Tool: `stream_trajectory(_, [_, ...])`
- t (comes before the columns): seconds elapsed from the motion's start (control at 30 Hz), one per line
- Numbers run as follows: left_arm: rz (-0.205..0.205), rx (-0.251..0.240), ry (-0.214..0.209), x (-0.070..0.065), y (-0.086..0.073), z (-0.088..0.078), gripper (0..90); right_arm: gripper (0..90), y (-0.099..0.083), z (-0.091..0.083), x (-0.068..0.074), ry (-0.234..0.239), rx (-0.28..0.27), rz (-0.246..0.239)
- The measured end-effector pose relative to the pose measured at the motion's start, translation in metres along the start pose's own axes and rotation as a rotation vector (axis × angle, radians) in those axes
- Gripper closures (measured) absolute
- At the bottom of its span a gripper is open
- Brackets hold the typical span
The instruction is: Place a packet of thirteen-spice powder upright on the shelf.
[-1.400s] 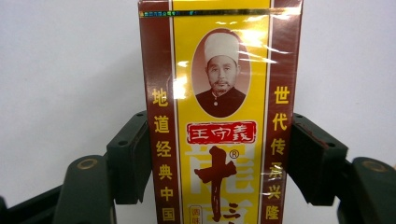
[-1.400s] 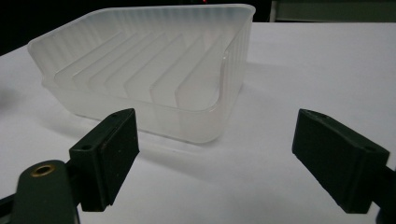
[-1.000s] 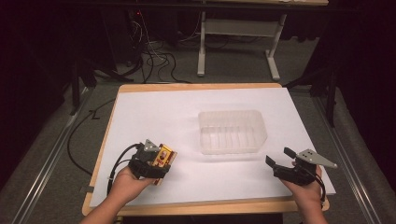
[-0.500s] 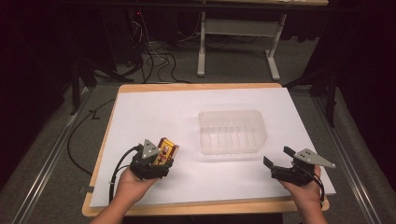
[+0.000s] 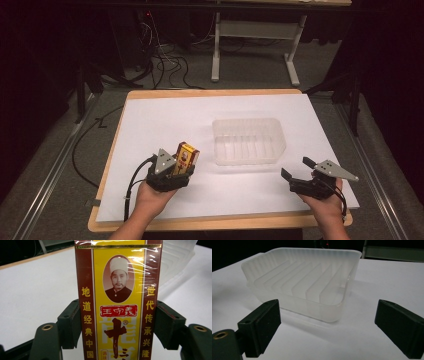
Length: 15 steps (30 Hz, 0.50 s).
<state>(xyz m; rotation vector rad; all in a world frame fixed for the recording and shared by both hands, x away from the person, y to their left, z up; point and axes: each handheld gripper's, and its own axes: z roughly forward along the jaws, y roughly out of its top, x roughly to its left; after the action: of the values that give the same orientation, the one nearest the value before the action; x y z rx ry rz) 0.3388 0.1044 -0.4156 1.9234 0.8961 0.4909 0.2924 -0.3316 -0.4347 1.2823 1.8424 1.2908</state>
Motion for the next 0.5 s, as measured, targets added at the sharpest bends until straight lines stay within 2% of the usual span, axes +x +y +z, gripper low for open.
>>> stream_trajectory(0.1, [0.017,0.008,0.004,-0.008,0.000,0.010,32.4,7.2,0.001,0.001,0.003,0.017,0.014,0.007])
stream_trajectory(0.17, [-0.005,-0.004,-0.010,-0.012,-0.001,0.014,32.4,7.8,0.003,0.000,0.005,0.025,0.009,0.000])
stream_trajectory(0.33, [-0.011,-0.050,-0.049,-0.022,-0.004,0.014,32.4,7.9,0.008,-0.001,0.017,0.039,-0.015,-0.036])
stream_trajectory(0.43, [-0.018,-0.079,-0.075,-0.025,-0.003,0.012,32.4,9.7,0.013,0.001,0.028,0.055,-0.006,-0.063])
stream_trajectory(0.5, [-0.013,-0.088,-0.087,-0.026,-0.002,0.012,32.4,11.0,0.016,0.003,0.033,0.068,-0.008,-0.061])
